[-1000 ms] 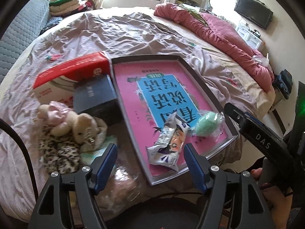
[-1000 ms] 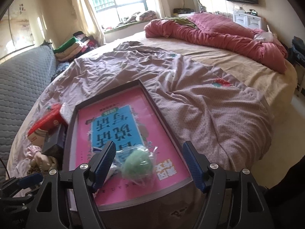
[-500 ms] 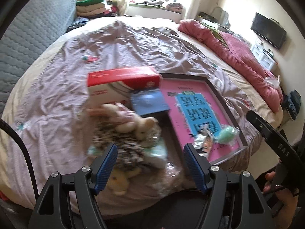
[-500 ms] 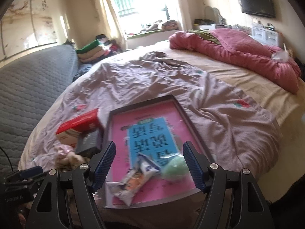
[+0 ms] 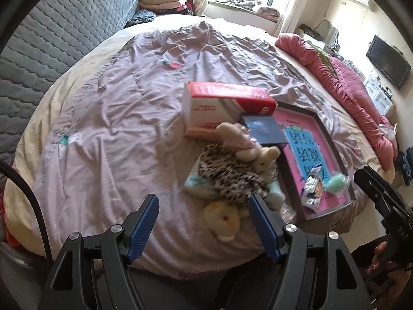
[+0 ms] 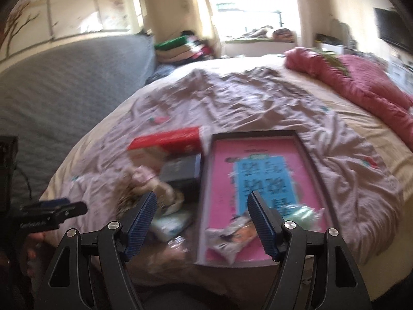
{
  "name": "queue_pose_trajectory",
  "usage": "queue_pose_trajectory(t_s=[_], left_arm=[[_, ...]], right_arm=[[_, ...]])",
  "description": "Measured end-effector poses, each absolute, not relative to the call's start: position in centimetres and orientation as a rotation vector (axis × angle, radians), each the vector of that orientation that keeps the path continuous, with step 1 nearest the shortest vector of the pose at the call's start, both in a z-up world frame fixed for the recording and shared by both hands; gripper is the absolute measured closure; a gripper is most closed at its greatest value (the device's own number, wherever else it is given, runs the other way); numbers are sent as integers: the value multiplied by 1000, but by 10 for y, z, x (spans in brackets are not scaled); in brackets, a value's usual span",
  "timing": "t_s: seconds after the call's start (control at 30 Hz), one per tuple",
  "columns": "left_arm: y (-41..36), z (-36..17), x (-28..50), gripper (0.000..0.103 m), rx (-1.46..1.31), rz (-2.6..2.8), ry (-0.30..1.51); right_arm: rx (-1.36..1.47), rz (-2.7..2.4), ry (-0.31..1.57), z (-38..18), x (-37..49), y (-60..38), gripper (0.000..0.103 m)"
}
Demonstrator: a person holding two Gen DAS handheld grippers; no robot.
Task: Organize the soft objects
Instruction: 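Move both grippers back toward the pile of soft items, then grasp the cream plush cat with the left gripper while the right grasps the clear plastic bag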
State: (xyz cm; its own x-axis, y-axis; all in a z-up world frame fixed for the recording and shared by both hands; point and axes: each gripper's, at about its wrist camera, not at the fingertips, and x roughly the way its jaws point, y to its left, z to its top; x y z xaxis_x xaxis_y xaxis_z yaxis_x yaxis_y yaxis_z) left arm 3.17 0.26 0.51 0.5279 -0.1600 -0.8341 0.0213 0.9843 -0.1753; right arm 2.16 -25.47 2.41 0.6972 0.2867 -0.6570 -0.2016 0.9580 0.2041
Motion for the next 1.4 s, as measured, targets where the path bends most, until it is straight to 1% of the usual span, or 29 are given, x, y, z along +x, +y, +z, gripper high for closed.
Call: queue_pose_trajectory(t_s=[0.27, 0.7, 0.97, 1.2, 1.33, 1.37, 1.4], left_arm=[[6, -9, 25, 32, -159, -122, 1051], [-7, -45, 30, 32, -170, -154, 1152], [-15, -67, 41, 32, -169, -164, 1199], [-25, -79, 51, 32, -172, -196, 1219], [-27, -87, 56, 32, -176, -200, 1228], [-27, -89, 57, 32, -174, -201, 1233], [-28, -91, 58, 32, -172, -200, 1235]], right_arm=[[-27, 438, 847, 2, 13, -215, 28], [-290, 528, 972, -46, 12, -172, 28], [-449, 519, 982, -67, 16, -152, 28], [-512, 510, 1007, -83, 24, -146, 29], [-522, 495, 1002, -87, 29, -145, 37], [-530, 489, 999, -88, 30, -145, 41], [-540, 487, 998, -90, 31, -144, 41]])
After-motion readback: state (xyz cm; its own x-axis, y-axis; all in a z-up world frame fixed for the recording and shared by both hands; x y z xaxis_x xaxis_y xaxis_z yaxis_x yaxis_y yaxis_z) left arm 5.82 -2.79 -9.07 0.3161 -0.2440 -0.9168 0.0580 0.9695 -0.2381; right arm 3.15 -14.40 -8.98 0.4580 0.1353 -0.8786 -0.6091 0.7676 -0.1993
